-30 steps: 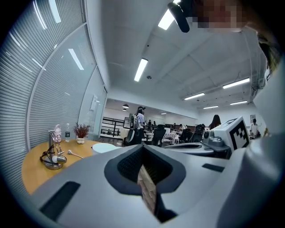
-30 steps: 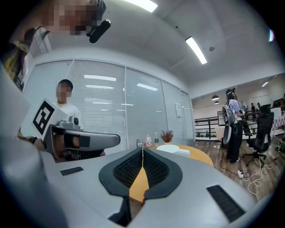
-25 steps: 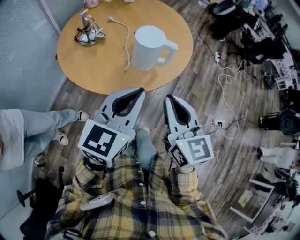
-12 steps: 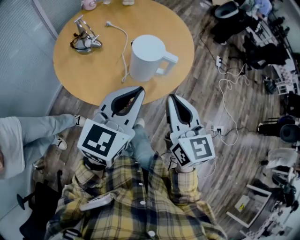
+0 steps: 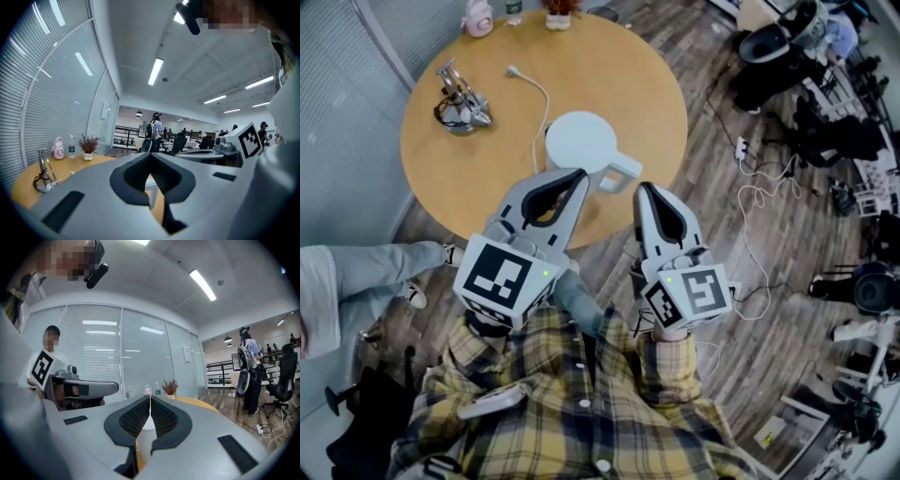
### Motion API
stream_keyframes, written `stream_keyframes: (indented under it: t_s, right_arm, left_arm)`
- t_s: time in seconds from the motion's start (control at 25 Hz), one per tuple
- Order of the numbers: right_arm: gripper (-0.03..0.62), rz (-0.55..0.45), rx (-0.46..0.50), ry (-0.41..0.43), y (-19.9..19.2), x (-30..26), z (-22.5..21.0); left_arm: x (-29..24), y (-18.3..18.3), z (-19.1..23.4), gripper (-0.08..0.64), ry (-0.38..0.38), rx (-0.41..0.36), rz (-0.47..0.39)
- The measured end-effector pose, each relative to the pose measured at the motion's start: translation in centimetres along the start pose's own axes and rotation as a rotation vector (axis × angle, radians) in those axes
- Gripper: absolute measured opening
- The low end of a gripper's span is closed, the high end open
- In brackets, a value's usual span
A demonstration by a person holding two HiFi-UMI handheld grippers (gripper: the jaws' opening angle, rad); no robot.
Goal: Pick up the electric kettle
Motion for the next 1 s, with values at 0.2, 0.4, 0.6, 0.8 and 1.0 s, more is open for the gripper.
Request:
stream_keyframes:
  t_s: [0.2, 0.4, 0.6, 0.8, 1.0]
  right_arm:
    - [0.034, -0.004, 0.012, 0.021, 0.7, -1.9, -2.6]
    - [0.034, -0.002, 0.014, 0.016, 0.4, -3.5, -3.9]
    - [0.035, -0.004, 0.008, 0.000, 0.0, -4.8, -4.0]
    - [0.035, -0.005, 0.014, -0.047, -0.3, -6.0, -3.8]
    - [0.035, 0.009, 0.027, -0.088, -1.1, -6.9, -4.1]
  left_arm:
    - [-2.6, 0.2, 0.5, 0.003, 0.027, -0.010, -0.005]
    - [-4.2, -0.1, 1.7, 0.003, 0.041, -0.018, -0.008]
    - [-5.2, 0.4, 3.0, 0.003, 0.024, -0.024, -0.008]
    - [-5.9, 0.6, 4.5, 0.003, -0.001, -0.025, -0.010]
    - [-6.3, 0.2, 6.2, 0.003, -0.020, -0.006, 0.005]
Point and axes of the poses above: the fingertips, and each gripper's own axes: x backward along the fingers, z to its left, y out of its top, the point moved 7 cm from there along x, backward along the fingers, and after that the axes turned 13 degrees about -z, right-handed, at the moved point
